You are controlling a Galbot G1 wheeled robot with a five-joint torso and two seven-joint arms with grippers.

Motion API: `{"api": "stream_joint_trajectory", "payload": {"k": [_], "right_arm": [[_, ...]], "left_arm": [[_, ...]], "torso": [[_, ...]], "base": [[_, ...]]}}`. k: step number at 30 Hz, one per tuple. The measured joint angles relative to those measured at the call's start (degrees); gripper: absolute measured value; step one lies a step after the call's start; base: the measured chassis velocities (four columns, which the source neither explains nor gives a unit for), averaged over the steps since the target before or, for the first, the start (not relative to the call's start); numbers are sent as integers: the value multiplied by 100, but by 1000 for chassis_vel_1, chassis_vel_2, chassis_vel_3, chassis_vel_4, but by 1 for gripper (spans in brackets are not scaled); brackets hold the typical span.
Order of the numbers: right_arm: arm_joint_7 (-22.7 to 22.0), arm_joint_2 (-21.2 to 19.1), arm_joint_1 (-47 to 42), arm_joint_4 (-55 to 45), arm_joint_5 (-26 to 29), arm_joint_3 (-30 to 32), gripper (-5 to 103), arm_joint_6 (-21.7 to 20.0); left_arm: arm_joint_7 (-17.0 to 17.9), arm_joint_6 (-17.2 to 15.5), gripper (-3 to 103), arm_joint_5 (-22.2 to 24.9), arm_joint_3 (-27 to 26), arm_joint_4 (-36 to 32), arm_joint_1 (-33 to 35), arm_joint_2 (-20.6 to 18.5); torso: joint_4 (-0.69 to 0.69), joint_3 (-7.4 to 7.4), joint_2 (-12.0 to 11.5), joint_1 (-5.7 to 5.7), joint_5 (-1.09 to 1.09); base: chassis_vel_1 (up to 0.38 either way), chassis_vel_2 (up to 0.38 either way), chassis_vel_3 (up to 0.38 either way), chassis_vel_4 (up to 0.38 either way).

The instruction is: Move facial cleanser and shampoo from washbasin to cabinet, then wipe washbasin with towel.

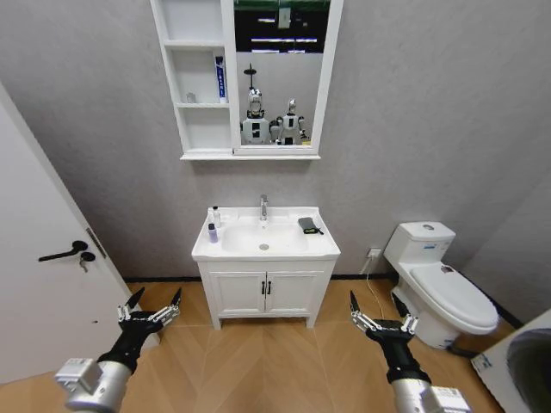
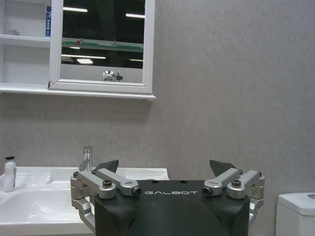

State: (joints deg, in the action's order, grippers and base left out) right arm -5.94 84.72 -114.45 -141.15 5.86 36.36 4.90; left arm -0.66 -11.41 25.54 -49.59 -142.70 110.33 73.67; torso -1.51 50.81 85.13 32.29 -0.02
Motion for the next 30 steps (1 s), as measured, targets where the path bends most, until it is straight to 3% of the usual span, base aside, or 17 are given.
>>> {"api": "stream_joint_trajectory", "payload": {"k": [23, 30], "right_arm": [[-10, 0, 45, 92, 34, -9, 100, -3], [-247, -19, 60, 202, -181, -55, 100, 135]], "left_arm": [[-6, 5, 98, -19, 20, 39, -9, -9], [-15, 43, 97, -154, 80, 109, 4, 23]], "torso": [[-1, 0, 0, -1, 3], [1, 1, -1, 5, 3]], "base": [[-215, 218, 224, -225], [-205, 188, 198, -184]]}}
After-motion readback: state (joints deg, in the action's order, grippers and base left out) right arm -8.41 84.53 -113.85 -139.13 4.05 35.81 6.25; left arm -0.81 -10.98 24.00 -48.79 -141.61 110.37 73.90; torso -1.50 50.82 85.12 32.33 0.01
